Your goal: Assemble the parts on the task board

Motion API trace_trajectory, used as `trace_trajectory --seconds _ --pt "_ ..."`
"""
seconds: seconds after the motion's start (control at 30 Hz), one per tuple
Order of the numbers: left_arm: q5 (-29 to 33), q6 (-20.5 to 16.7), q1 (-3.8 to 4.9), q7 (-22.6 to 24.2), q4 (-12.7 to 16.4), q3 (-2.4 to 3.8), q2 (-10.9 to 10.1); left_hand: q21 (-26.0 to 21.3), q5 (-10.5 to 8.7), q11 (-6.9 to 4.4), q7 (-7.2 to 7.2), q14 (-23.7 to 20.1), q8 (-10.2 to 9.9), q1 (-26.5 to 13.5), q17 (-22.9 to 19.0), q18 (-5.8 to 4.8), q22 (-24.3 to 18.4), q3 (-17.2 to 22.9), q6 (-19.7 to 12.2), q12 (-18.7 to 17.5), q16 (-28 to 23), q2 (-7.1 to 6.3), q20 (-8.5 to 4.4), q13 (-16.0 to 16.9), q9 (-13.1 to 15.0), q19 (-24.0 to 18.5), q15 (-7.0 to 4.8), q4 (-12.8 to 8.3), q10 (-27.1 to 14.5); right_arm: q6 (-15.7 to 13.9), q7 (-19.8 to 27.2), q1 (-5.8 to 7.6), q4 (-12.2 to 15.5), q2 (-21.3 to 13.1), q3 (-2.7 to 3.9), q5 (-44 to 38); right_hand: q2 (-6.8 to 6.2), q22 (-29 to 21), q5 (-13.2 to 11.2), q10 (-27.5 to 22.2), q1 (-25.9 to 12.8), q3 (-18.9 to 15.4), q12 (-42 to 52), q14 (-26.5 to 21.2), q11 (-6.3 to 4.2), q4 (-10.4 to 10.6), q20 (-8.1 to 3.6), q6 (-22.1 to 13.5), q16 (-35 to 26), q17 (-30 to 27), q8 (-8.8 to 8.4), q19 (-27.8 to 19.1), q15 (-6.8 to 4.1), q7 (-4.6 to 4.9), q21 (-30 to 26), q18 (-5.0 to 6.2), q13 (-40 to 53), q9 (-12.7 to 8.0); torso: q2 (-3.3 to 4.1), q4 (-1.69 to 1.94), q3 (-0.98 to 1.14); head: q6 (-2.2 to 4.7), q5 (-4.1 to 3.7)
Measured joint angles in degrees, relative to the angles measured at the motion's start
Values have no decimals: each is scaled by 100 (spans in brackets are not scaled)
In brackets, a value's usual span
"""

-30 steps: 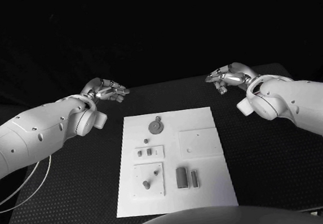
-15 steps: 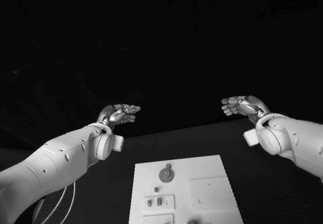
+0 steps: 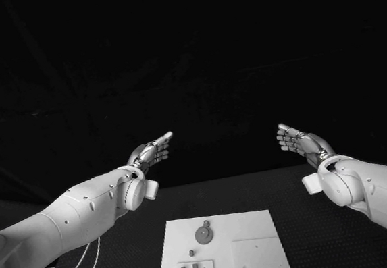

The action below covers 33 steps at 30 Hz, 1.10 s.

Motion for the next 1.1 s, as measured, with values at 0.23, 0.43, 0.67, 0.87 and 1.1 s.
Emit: trace_trajectory --seconds 0.23,0.43,0.67,0.87,1.1 --pt "43 -182 -149 25 559 85 -162 -115 -69 -225 -216 -1306 -601 -1719 -1092 1 -1689 -653 -1201 -119 -318 117 -175 -271 -740 -1207 -354 569 -1504 -175 16 -26 564 -199 -109 121 21 -1887 -581 -1481 -1310 -1029 -291 -1063 -354 418 -453 -1174 -610 -915 -425 -587 -399 -359 -821 -177 -381 -1024 -2 85 -76 -108 -216" --pt "186 -680 -418 174 1556 221 -452 -145 -99 -301 -289 -1745 -804 -2300 -1460 1 -2256 -872 -1601 -152 -422 159 -234 -363 -987 -1610 -474 756 -2005 -645 126 -63 1580 -546 -298 445 25 -2506 -771 -1963 -1731 -1354 -374 -1411 -468 562 -591 -1543 -804 -1213 -556 -793 -535 -490 -1089 -258 -508 -1360 -13 215 -199 -256 -506" --pt "450 -1552 -756 487 2896 404 -810 -175 -128 -340 -329 -1970 -901 -2587 -1658 2 -2565 -993 -1799 -152 -468 179 -267 -406 -1118 -1820 -537 845 -2261 -1477 351 -118 2923 -1014 -543 1039 24 -2842 -862 -2224 -1949 -1534 -419 -1589 -533 630 -667 -1756 -905 -1371 -622 -880 -602 -543 -1222 -261 -570 -1543 -20 293 -272 -320 -645" --pt "689 -2289 -960 778 3738 517 -1035 -175 -128 -340 -329 -1970 -901 -2587 -1658 2 -2567 -993 -1799 -152 -468 179 -267 -409 -1122 -1819 -537 845 -2261 -2231 568 -161 3893 -1339 -712 1578 24 -2852 -862 -2224 -1949 -1534 -419 -1589 -533 630 -667 -1755 -905 -1378 -622 -880 -602 -543 -1222 -261 -573 -1546 -21 309 -288 -325 -657" --pt "877 -2822 -1050 997 4112 562 -1137 -174 -128 -340 -329 -1970 -901 -2587 -1658 2 -2567 -993 -1799 -152 -468 179 -267 -408 -1122 -1819 -537 845 -2261 -2833 759 -183 4411 -1516 -797 2007 24 -2853 -861 -2223 -1948 -1534 -419 -1589 -533 630 -667 -1755 -905 -1379 -622 -880 -602 -543 -1222 -261 -573 -1546 -21 311 -291 -325 -658"
